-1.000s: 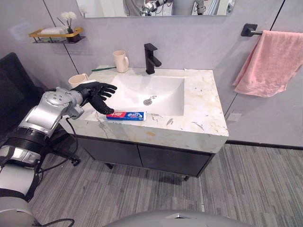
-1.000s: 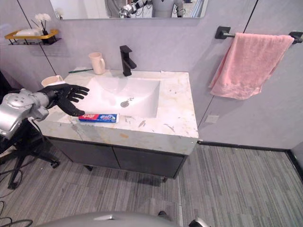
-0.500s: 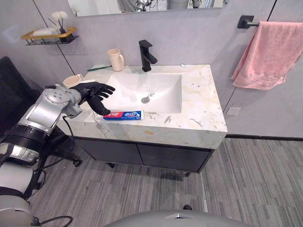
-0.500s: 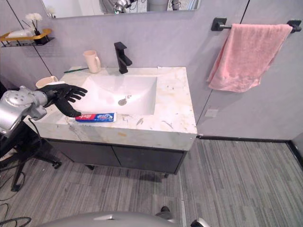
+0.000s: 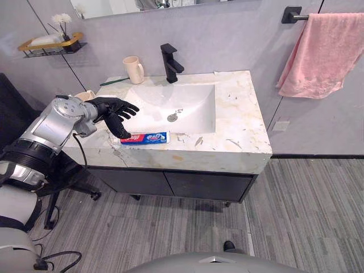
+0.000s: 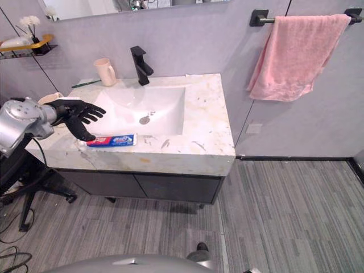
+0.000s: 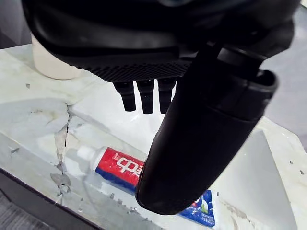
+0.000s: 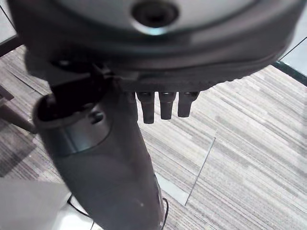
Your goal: Organize the bathroom.
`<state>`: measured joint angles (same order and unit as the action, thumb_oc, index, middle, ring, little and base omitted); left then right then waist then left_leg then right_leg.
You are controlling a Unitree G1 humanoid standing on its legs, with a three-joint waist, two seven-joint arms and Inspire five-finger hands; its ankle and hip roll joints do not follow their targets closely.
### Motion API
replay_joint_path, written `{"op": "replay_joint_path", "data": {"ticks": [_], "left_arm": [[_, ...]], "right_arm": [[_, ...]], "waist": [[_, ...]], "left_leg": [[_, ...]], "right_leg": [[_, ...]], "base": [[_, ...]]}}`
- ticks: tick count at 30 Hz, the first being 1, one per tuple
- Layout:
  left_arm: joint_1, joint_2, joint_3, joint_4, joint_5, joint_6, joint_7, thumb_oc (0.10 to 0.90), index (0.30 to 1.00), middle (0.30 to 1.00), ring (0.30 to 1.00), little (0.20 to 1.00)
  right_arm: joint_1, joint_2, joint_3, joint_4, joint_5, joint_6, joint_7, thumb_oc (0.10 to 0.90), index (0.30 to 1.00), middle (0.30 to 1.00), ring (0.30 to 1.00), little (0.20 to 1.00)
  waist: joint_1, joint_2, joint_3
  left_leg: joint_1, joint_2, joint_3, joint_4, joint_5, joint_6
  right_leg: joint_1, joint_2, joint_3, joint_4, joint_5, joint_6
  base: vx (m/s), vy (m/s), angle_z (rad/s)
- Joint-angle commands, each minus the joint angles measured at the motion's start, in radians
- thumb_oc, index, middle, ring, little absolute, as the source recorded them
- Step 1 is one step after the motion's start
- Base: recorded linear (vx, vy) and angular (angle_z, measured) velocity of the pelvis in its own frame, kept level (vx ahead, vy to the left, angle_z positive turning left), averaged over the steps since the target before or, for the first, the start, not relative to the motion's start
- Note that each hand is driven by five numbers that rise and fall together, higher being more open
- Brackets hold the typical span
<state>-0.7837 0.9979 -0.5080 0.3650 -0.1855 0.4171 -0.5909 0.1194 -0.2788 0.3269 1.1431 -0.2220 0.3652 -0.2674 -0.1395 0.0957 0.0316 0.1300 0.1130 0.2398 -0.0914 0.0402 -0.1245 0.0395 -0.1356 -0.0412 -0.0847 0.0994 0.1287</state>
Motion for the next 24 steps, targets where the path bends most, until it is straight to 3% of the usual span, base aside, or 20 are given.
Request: {"op": "replay_joint_path", "data": {"ticks": [1, 7, 15, 24], "left_arm": [[-0.237, 0.117, 0.011, 0.067, 0.081, -0.038, -0.008, 0.8, 0.9, 0.9, 0.9, 0.9], [-0.246, 0.125, -0.011, 0.071, 0.102, -0.043, -0.018, 0.8, 0.9, 0.9, 0.9, 0.9], [-0.274, 0.143, -0.029, 0.083, 0.16, -0.106, 0.028, 0.8, 0.9, 0.9, 0.9, 0.9], [-0.26, 0.166, -0.005, 0.069, 0.162, -0.107, 0.033, 0.8, 0.9, 0.9, 0.9, 0.9]], "right_arm": [[-0.038, -0.059, 0.021, 0.025, 0.017, 0.035, -0.033, 0.8, 0.9, 0.9, 0.9, 0.9], [-0.041, -0.067, 0.018, 0.022, 0.016, 0.029, -0.027, 0.8, 0.9, 0.9, 0.9, 0.9], [-0.028, -0.071, 0.021, 0.02, 0.026, 0.003, -0.027, 0.8, 0.9, 0.9, 0.9, 0.9], [-0.022, -0.082, 0.018, 0.022, 0.022, -0.021, -0.027, 0.8, 0.9, 0.9, 0.9, 0.9]], "waist": [[0.009, 0.006, 0.0], [0.009, 0.012, 0.008], [0.011, 0.015, 0.016], [0.015, 0.024, 0.03]], "left_leg": [[0.022, -0.019, 0.08, 0.129, -0.146, 0.041], [0.018, -0.02, 0.08, 0.133, -0.147, 0.041], [0.007, -0.019, 0.07, 0.135, -0.146, 0.041], [-0.007, -0.016, 0.056, 0.139, -0.146, 0.039]], "right_leg": [[0.0, -0.017, -0.029, 0.005, -0.055, 0.079], [0.001, -0.021, -0.032, 0.005, -0.054, 0.08], [-0.005, -0.025, -0.038, 0.007, -0.055, 0.082], [-0.014, -0.025, -0.042, 0.011, -0.057, 0.081]], "base": [[0.0, 0.0, 0.0], [0.0, 0.0, 0.0], [0.0, -0.001, 0.0], [0.01, -0.002, 0.01]]}}
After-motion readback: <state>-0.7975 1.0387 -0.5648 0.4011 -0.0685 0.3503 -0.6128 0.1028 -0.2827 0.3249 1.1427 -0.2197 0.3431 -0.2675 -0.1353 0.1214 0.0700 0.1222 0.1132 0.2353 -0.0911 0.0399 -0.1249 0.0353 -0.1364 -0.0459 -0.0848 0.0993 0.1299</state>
